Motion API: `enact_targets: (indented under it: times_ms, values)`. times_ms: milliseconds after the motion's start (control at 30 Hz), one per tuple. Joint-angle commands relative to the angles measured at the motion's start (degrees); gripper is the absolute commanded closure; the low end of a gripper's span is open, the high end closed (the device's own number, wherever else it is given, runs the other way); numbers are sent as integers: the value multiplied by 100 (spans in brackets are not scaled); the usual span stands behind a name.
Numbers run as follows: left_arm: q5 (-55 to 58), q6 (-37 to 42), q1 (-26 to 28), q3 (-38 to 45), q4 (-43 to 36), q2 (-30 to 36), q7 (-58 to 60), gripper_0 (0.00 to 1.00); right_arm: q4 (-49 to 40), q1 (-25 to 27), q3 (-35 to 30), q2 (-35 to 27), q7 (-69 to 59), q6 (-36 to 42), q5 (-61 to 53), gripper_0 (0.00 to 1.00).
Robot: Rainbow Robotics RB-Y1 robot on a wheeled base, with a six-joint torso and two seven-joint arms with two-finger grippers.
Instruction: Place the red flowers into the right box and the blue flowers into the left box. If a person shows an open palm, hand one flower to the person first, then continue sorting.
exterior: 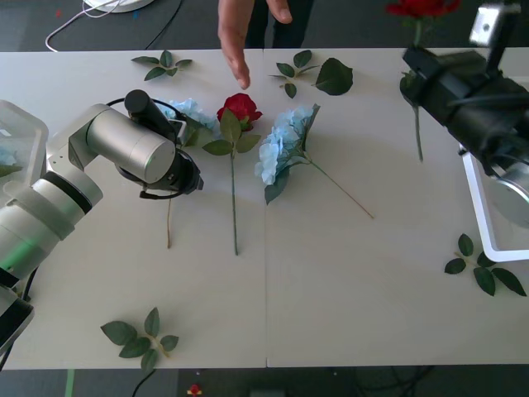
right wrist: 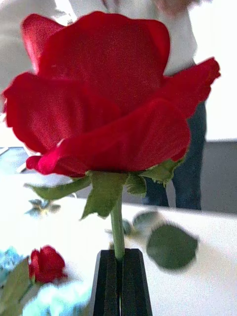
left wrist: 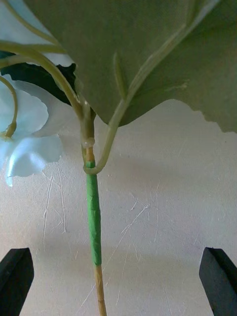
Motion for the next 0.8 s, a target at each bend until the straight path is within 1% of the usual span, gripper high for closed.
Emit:
enact_targets:
  times_ms: [33,133,333,533,800]
  values:
    - [-49,-60,29,87,-73,-48,49,2,-241,-715,107,354,-60,-144,350,100]
    - [-49,-60,29,87,-73,-48,49,2,-241,-1102,256,573,-60,-206,499,100]
    - [-49,-60,29,87,-73,-48,49,3,-241,-1568,432,907,-69,-232,596,100]
    - [-49,-60,29,87,-73,-48,49,3,-241,-1832,528,1101,-104,-241,649,100]
    - [-49,-60,29,87,-73,-48,49,3,-223,-1902,581,1268,-51,-241,693,100]
